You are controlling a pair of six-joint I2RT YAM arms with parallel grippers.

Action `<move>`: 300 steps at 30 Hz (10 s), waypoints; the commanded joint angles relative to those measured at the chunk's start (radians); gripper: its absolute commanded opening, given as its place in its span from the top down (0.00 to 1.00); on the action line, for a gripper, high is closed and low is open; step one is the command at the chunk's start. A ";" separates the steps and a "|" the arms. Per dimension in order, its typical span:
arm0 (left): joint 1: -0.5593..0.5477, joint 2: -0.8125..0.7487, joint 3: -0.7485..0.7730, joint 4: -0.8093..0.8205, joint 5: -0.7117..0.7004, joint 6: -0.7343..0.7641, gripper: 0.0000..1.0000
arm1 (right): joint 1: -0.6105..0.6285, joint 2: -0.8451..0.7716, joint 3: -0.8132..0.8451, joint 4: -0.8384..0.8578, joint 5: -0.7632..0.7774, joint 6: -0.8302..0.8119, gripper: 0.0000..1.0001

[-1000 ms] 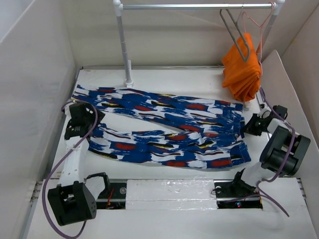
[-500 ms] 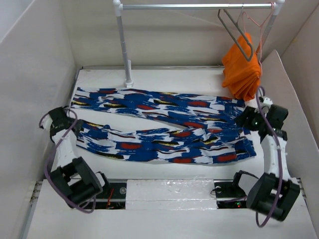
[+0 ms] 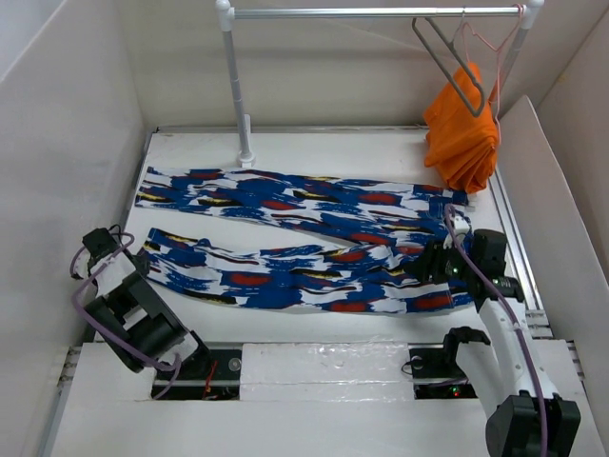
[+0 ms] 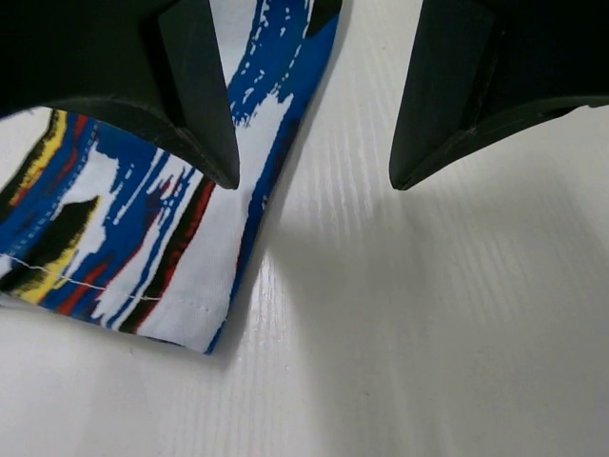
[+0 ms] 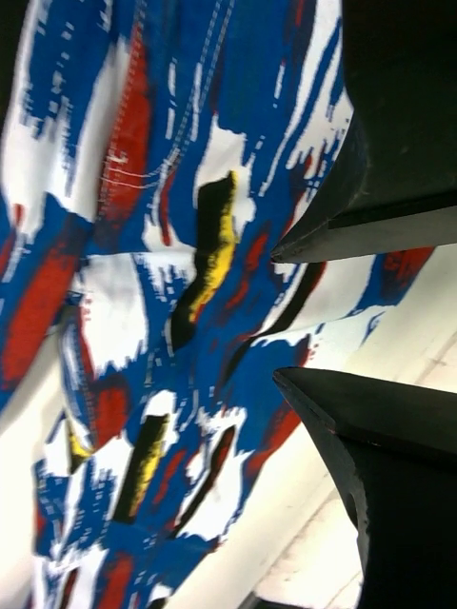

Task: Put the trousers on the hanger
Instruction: Fold the trousers at the center of the board.

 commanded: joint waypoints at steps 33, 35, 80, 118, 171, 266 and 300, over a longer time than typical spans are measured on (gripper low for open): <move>-0.111 -0.376 0.246 -0.154 0.052 0.043 1.00 | 0.168 0.131 0.159 -0.394 0.190 -0.228 0.42; -0.120 -0.363 0.300 -0.129 0.098 0.052 1.00 | 0.091 0.168 0.195 -0.425 0.265 -0.235 0.43; -0.275 -0.215 0.358 0.073 0.143 -0.043 1.00 | -0.301 0.300 0.349 -0.405 0.774 0.185 1.00; -0.517 0.848 1.457 -0.096 -0.477 0.215 0.73 | -0.140 1.246 1.157 0.100 0.522 0.229 0.80; -0.450 0.549 0.909 0.005 -0.117 0.075 1.00 | -0.312 0.875 0.392 0.321 0.226 0.021 0.29; -0.232 0.502 0.688 0.082 -0.150 -0.043 0.21 | -0.479 0.763 0.266 0.161 0.125 -0.149 0.38; -0.318 0.450 0.319 0.174 0.164 -0.127 0.49 | -0.792 0.409 0.200 -0.055 0.149 -0.199 0.99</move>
